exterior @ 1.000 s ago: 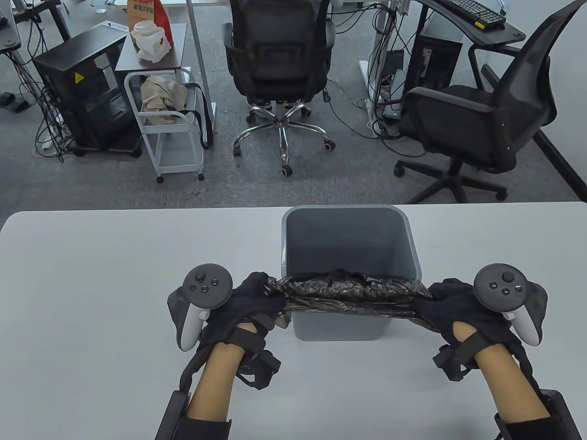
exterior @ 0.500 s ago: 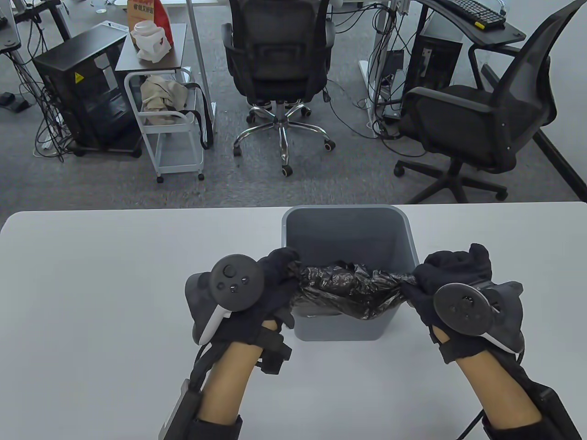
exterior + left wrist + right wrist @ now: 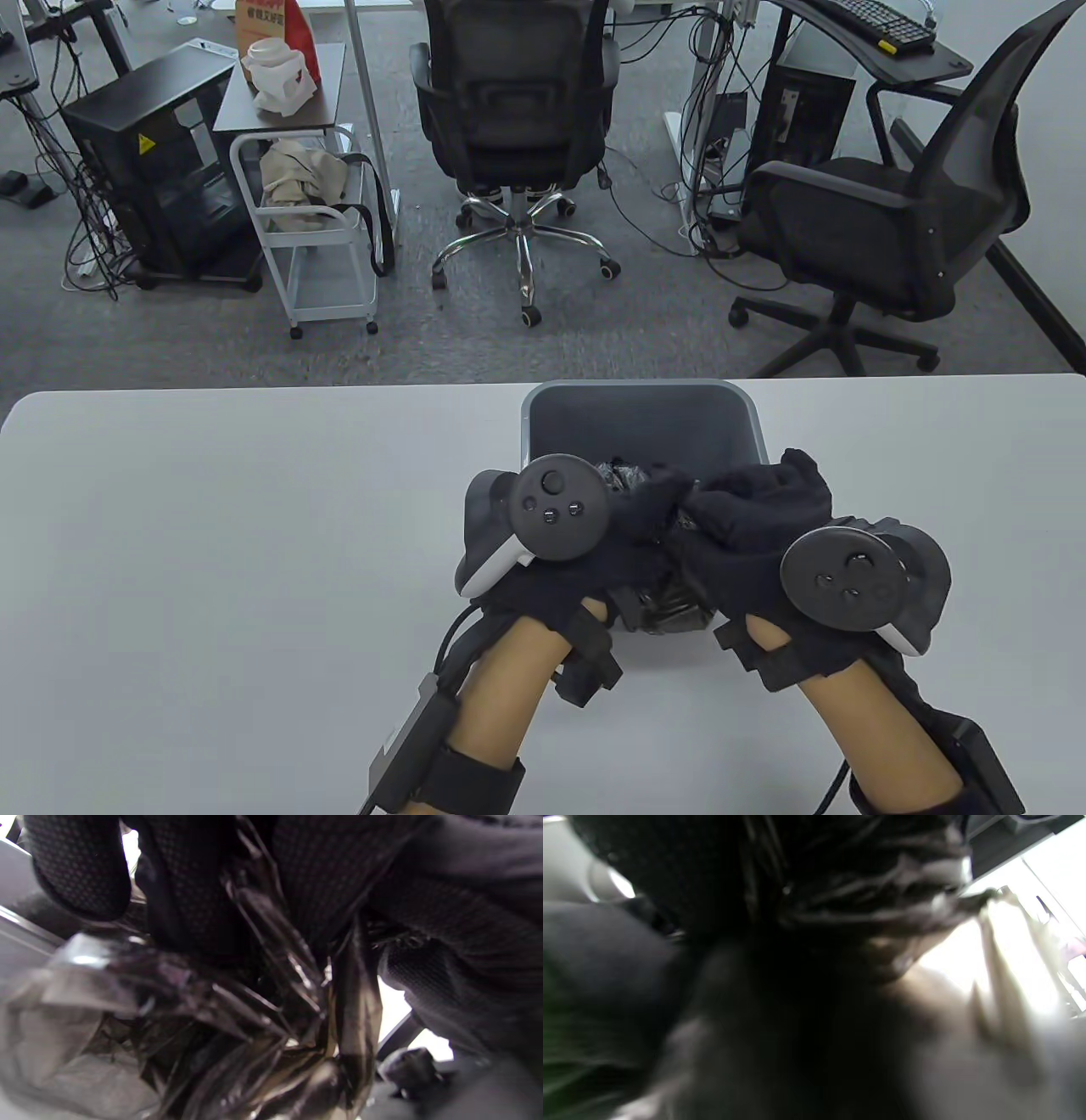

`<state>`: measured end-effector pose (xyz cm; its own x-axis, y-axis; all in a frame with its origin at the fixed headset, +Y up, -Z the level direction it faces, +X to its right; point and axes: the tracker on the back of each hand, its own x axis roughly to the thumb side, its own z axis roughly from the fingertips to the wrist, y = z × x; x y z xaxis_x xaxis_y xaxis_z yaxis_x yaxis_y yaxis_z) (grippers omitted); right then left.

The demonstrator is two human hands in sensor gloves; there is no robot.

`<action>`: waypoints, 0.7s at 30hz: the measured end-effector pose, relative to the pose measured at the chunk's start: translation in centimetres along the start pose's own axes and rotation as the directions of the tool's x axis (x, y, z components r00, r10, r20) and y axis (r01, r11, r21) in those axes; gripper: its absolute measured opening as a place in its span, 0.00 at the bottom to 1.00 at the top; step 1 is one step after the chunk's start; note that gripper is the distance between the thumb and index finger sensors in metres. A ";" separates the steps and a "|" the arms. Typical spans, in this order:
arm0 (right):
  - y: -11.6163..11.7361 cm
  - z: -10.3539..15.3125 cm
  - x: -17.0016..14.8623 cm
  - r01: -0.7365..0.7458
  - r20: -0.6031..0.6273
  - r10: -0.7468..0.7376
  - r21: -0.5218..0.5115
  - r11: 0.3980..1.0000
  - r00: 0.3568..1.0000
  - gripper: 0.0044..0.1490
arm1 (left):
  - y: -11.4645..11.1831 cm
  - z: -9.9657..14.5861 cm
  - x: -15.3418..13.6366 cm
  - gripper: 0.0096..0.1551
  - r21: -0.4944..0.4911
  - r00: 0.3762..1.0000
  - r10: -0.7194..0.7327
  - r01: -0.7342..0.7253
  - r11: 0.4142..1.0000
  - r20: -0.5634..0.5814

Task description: Twist garbage bag top to tighten it

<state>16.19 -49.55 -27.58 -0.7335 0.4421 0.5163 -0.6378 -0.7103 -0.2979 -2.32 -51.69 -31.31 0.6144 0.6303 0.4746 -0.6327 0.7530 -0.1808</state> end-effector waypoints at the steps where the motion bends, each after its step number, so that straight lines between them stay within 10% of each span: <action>1: -0.1 0.1 -0.2 0.012 -0.014 -0.012 0.015 1.000 1.000 0.26 | 0.0 0.0 0.0 0.32 0.035 1.000 -0.013 0.014 0.999 -0.006; 15: -3.7 4.1 -7.2 0.285 -0.092 -0.311 -0.223 0.932 0.946 0.46 | 3.0 -0.6 -3.1 0.23 0.203 0.930 0.340 -0.309 0.929 -0.142; 21: 0.5 5.0 -8.3 -0.012 -0.098 0.025 0.126 0.992 0.995 0.63 | 3.5 -1.1 -2.5 0.23 0.226 0.862 0.497 -0.467 0.855 -0.100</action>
<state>23.16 -56.33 -28.03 -0.7687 0.4759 0.4273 -0.5938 -0.7793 -0.2004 -5.56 -50.41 -34.06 0.2624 0.9362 0.2336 -0.9342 0.3071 -0.1815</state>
